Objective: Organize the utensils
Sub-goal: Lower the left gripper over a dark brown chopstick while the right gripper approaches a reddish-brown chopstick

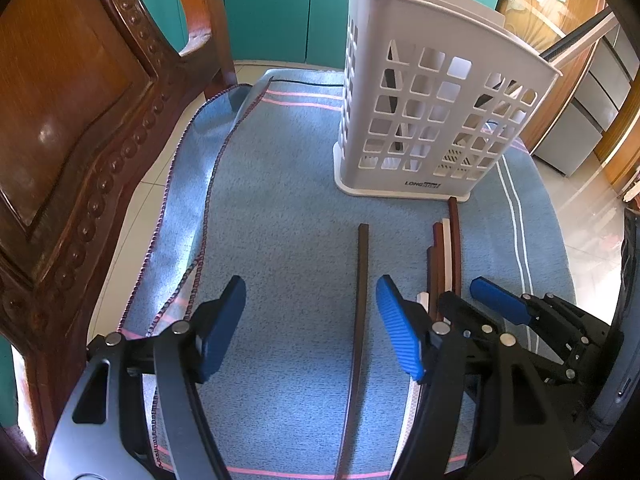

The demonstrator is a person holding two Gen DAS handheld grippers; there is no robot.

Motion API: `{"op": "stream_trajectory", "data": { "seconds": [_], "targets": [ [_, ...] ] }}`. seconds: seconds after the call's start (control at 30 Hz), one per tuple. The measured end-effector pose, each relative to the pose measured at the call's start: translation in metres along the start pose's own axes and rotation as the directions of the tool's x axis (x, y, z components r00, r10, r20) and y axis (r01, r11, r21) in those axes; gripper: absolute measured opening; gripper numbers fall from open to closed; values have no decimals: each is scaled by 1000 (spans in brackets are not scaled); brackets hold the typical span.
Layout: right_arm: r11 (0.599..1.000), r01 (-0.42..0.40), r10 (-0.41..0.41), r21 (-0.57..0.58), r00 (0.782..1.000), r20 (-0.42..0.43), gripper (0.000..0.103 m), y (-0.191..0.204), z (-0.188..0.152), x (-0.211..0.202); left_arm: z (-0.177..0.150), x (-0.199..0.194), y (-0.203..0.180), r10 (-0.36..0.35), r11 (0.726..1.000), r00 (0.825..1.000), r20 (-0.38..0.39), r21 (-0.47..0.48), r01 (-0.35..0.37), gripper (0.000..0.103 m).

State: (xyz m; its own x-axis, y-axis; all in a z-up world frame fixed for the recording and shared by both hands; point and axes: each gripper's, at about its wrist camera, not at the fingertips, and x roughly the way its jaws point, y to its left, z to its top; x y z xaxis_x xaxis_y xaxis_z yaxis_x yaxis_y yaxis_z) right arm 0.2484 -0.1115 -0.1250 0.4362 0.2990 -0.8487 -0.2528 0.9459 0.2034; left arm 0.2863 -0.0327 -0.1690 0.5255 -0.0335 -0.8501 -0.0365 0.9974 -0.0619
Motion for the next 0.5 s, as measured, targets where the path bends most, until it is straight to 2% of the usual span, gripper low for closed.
{"op": "stream_trajectory", "data": {
  "seconds": [0.23,0.27,0.37,0.5],
  "targets": [
    [1000,-13,13,10,1000,5,35,-1,0,3,0,1,-1,6,1000,1000,-7,5,-6,69],
    [1000,-16,16,12,1000,5,33,-1,0,3,-1,2,-1,7,1000,1000,-9,7,-7,69],
    [998,-56,56,40,998,-1,17,-1,1,5,0,3,-2,9,1000,1000,-12,9,-9,69],
    [997,-57,57,57,998,3,8,-6,2,3,0,3,-2,12,1000,1000,-15,11,-12,70]
  ]
}}
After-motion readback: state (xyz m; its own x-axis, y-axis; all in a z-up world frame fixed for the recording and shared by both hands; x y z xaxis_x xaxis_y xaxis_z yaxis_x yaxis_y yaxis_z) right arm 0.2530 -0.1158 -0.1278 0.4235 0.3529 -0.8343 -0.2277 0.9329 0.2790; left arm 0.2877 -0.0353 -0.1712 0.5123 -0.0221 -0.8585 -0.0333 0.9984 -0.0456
